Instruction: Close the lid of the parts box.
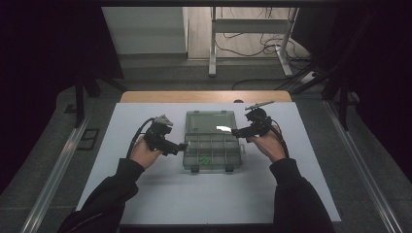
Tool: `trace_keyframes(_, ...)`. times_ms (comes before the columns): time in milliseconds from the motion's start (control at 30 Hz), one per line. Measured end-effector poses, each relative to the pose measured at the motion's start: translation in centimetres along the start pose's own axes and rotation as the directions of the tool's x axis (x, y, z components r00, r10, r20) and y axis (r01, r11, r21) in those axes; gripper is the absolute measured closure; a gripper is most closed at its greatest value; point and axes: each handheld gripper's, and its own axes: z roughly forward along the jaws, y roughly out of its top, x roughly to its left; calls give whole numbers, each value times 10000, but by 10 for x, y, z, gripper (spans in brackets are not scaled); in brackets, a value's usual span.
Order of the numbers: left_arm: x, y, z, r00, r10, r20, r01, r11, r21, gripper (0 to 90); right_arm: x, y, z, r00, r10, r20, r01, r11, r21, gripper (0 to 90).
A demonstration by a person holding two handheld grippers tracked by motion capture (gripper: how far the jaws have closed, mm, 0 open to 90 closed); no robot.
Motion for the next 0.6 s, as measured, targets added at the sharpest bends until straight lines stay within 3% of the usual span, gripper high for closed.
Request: trace_keyframes(600, 10, 7, 16, 9999, 104, 20, -104, 9997, 219, 0, -11, 17, 24, 9997, 144, 171, -153, 9983, 558, 0)
